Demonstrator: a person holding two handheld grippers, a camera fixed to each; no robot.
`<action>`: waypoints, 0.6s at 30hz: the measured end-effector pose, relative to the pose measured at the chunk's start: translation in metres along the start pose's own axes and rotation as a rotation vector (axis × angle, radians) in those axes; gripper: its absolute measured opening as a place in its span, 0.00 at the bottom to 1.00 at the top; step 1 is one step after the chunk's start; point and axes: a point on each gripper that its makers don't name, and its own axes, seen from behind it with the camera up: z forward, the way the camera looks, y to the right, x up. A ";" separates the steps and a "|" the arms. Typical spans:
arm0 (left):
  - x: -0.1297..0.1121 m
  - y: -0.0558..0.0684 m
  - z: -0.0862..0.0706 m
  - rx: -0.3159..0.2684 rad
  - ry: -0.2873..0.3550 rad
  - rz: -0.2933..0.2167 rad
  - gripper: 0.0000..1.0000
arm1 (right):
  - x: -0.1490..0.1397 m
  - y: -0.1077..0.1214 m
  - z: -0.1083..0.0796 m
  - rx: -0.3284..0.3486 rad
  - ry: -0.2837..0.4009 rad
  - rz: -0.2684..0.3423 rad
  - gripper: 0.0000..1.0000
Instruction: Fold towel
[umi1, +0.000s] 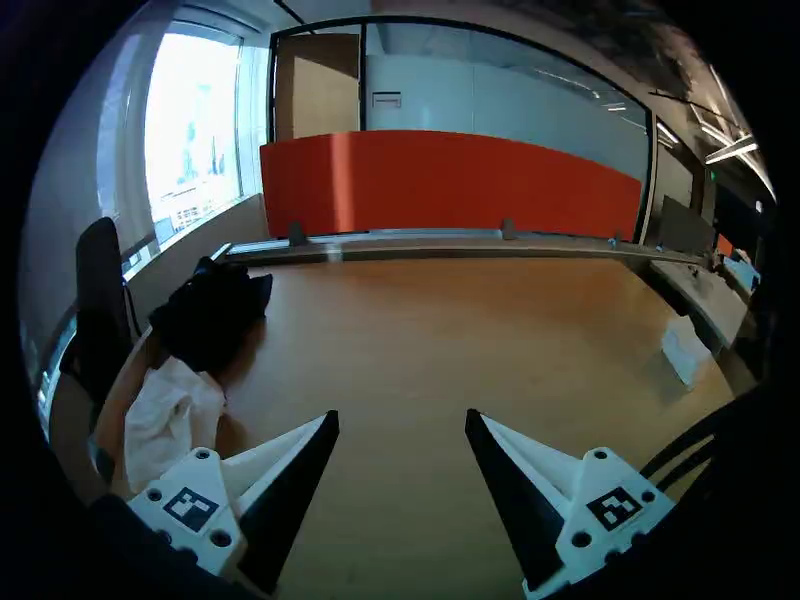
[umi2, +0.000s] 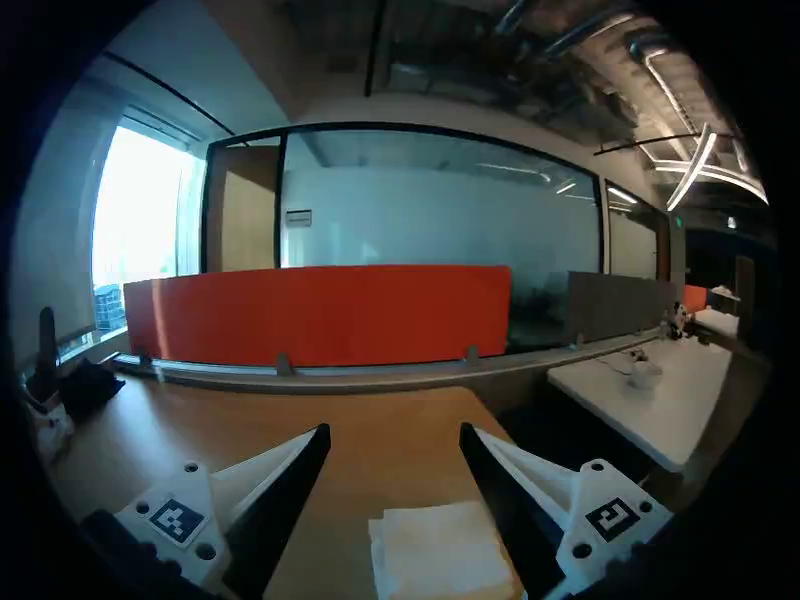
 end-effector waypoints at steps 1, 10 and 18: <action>0.005 -0.001 0.001 0.001 0.014 -0.001 0.94 | 0.001 -0.003 0.001 0.002 0.002 -0.002 1.00; 0.057 -0.017 0.008 0.034 0.153 0.013 0.94 | 0.012 -0.033 0.005 0.017 0.011 -0.005 1.00; 0.102 -0.024 0.014 0.030 0.261 -0.013 0.94 | 0.033 -0.072 0.009 0.060 0.038 -0.007 1.00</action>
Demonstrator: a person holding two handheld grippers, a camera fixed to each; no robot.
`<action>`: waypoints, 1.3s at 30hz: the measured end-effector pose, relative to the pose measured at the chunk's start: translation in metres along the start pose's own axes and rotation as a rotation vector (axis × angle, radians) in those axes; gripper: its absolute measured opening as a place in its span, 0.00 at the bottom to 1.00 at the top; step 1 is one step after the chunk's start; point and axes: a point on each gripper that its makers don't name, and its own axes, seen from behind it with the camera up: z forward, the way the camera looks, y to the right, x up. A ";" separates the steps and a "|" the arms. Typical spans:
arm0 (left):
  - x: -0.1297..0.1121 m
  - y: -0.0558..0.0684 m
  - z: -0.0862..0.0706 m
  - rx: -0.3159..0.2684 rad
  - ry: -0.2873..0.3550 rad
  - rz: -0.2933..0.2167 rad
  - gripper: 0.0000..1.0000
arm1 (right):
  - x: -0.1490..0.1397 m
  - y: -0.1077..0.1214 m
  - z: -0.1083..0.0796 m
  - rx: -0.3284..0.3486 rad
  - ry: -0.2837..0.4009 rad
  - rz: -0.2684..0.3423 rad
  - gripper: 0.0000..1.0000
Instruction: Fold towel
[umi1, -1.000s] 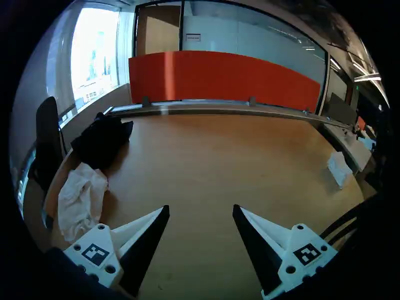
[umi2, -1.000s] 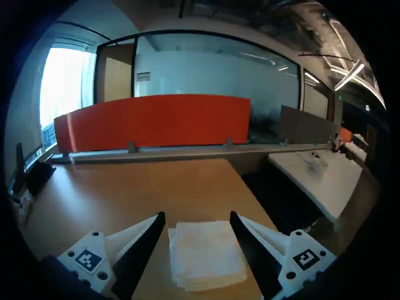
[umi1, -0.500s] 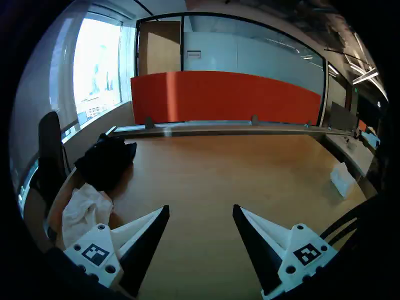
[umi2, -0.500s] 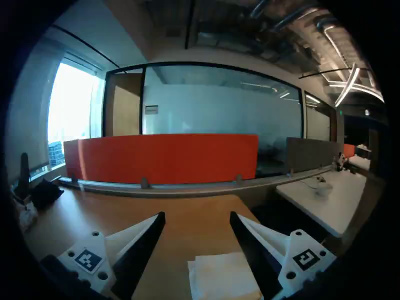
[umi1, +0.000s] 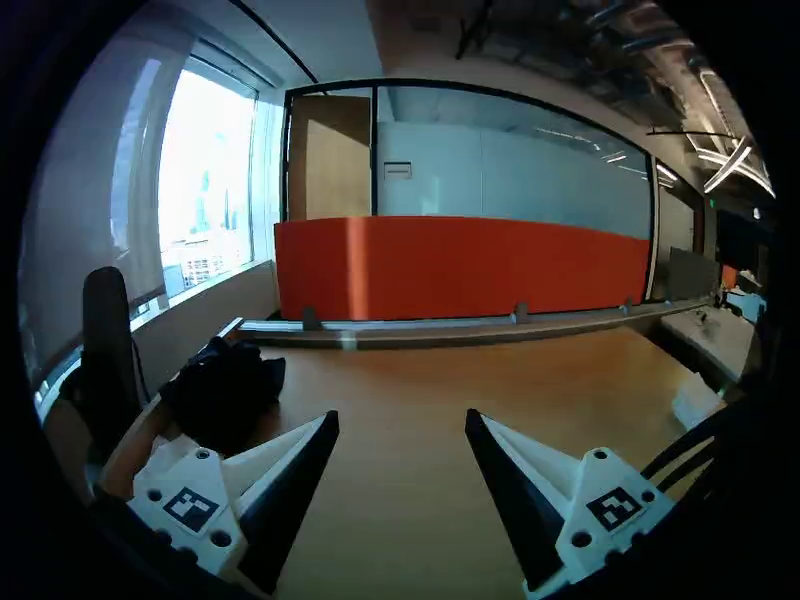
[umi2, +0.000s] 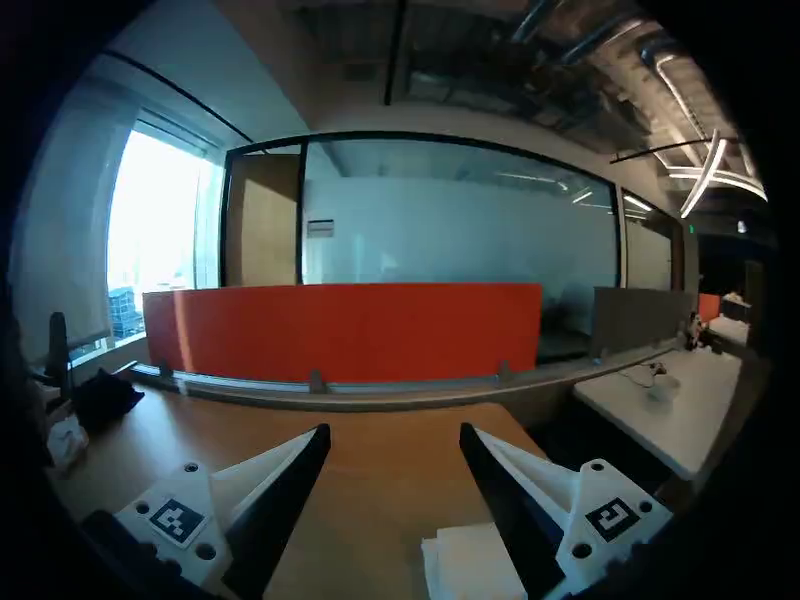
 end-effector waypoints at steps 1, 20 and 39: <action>0.005 0.000 0.002 -0.001 0.013 -0.003 0.94 | 0.003 -0.006 0.001 0.004 0.006 -0.001 1.00; 0.064 -0.013 0.011 0.017 0.177 -0.028 0.94 | 0.034 -0.110 0.025 0.103 0.055 -0.029 1.00; 0.062 -0.022 0.003 0.051 0.212 -0.028 0.94 | 0.044 -0.138 0.029 0.125 0.035 -0.009 1.00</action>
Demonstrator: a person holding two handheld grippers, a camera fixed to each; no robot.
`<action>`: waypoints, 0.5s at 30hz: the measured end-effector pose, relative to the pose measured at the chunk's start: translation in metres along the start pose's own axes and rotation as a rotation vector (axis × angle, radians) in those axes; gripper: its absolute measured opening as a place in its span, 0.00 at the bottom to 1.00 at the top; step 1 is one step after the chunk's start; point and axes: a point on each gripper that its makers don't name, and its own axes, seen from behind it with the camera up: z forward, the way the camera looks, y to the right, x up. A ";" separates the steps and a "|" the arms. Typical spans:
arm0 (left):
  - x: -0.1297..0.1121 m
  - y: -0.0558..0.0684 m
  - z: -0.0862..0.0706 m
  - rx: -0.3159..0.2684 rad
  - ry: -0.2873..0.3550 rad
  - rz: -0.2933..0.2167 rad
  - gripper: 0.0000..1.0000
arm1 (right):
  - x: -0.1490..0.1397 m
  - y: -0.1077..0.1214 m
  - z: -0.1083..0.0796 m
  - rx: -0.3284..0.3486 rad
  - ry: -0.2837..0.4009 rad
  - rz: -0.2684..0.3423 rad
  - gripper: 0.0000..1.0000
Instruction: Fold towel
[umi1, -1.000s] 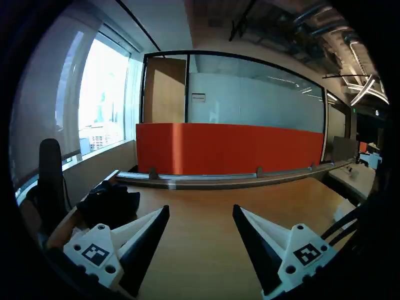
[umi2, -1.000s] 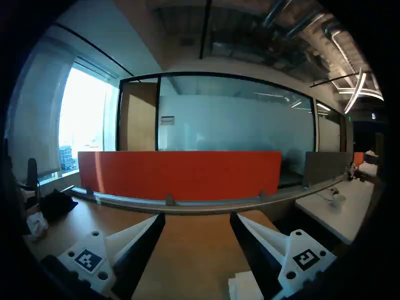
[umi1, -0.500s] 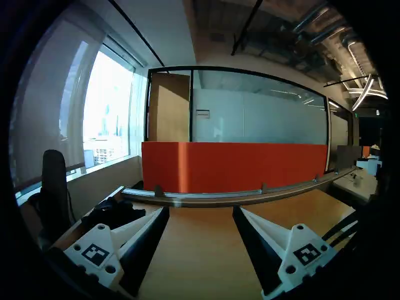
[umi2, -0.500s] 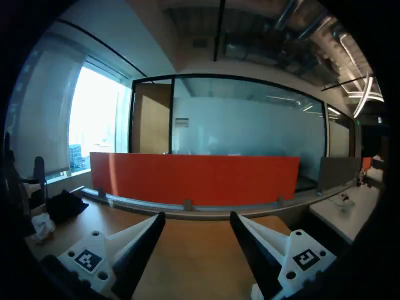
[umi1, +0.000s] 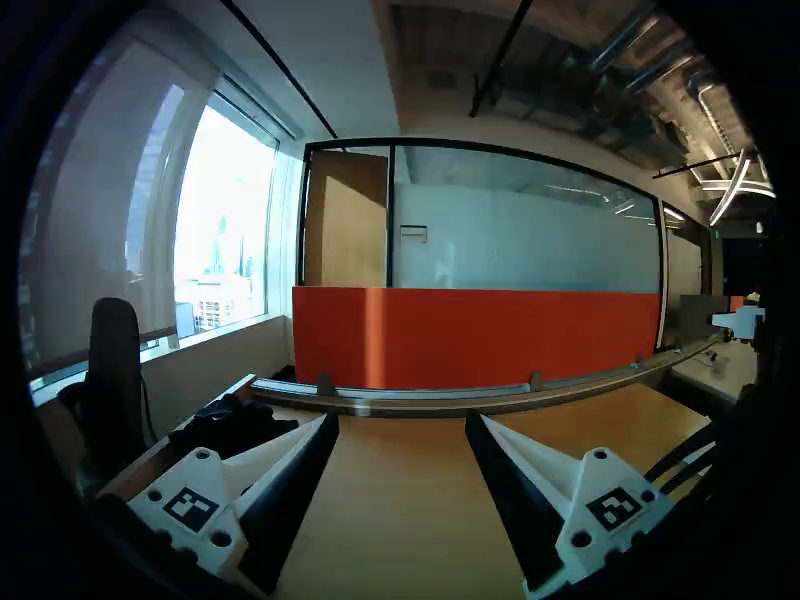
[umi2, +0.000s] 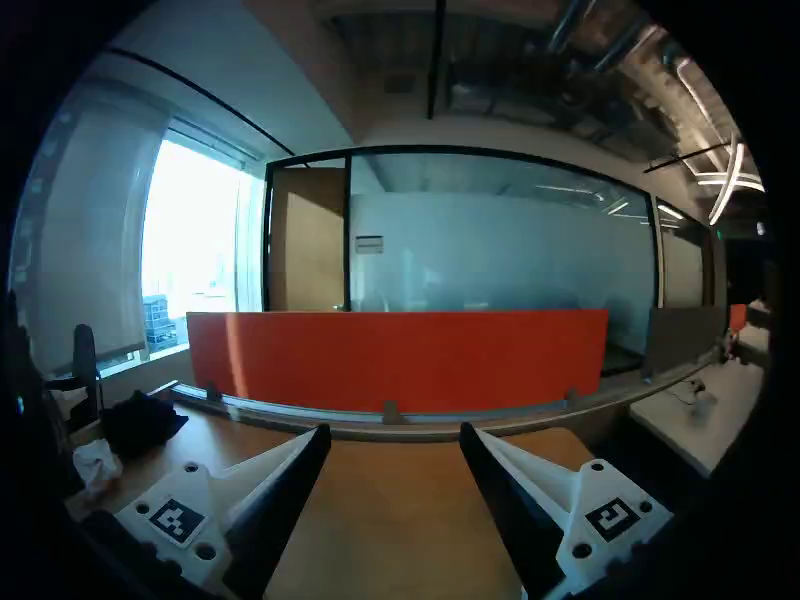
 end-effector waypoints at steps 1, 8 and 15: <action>-0.001 -0.001 0.000 0.003 -0.001 0.003 0.94 | 0.000 0.000 0.000 -0.006 -0.003 -0.001 1.00; -0.012 -0.005 0.001 0.016 -0.006 0.049 0.94 | 0.003 -0.007 -0.005 -0.026 -0.015 0.011 1.00; -0.030 -0.008 0.003 0.015 0.016 0.066 0.94 | 0.004 -0.016 -0.008 -0.038 -0.012 -0.003 1.00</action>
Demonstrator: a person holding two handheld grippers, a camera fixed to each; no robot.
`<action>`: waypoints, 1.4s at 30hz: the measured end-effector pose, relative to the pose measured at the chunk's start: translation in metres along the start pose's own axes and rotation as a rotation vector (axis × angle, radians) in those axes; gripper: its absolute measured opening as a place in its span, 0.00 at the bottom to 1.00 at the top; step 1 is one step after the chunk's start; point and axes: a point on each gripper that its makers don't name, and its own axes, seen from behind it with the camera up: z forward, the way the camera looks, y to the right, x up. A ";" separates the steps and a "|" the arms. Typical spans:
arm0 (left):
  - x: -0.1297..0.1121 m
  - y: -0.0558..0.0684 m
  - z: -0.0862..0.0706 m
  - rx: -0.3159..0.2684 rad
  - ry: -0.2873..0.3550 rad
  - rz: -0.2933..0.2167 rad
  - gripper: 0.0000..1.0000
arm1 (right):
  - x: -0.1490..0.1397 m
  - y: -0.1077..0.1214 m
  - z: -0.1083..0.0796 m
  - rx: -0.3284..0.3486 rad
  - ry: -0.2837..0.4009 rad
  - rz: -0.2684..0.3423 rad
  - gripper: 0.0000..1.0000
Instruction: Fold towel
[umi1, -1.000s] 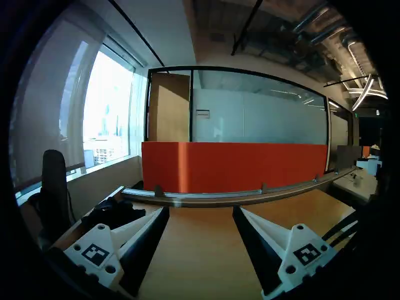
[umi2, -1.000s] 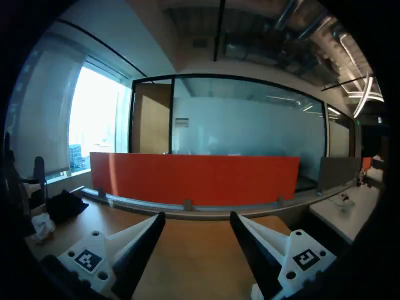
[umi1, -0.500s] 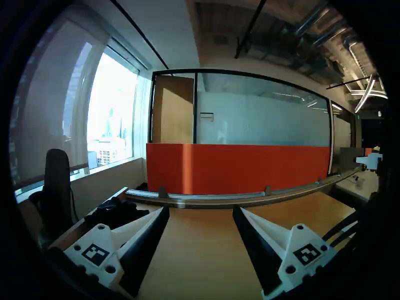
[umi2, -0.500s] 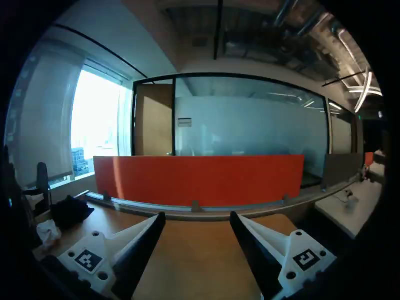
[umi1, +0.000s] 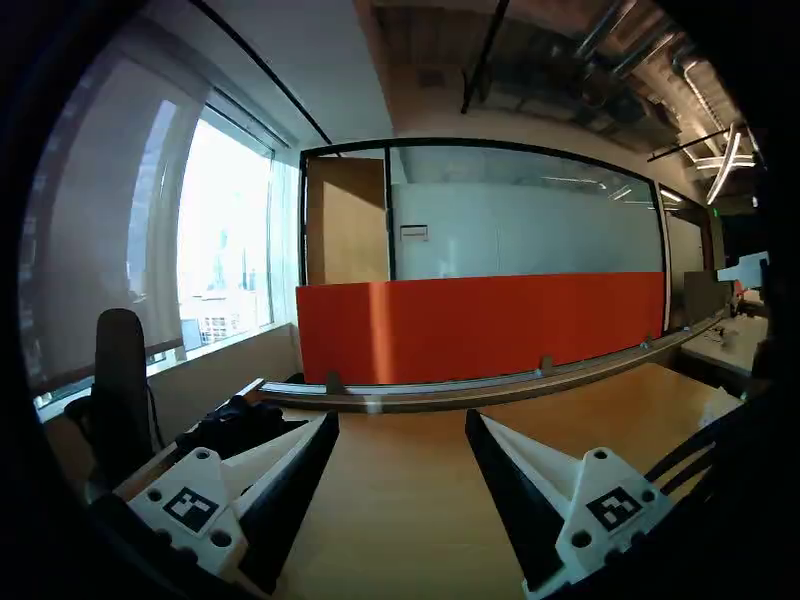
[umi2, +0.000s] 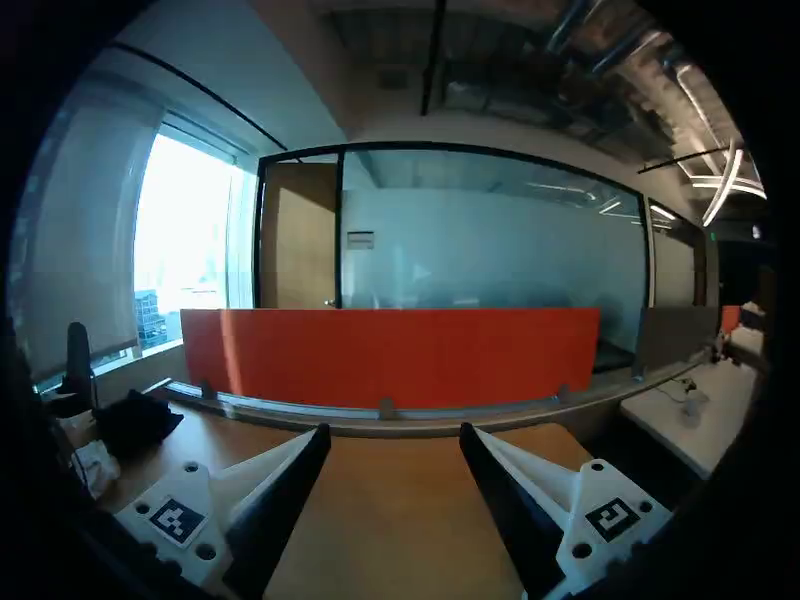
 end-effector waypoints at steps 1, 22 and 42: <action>-0.004 -0.001 0.001 0.002 0.002 0.002 0.94 | -0.001 -0.002 0.000 0.001 0.000 -0.001 1.00; -0.106 0.005 0.010 0.008 0.021 0.001 0.94 | -0.049 -0.033 0.011 0.028 0.017 -0.024 1.00; -0.153 0.008 0.007 0.011 0.048 -0.040 0.94 | -0.085 -0.030 0.017 0.036 0.023 -0.048 1.00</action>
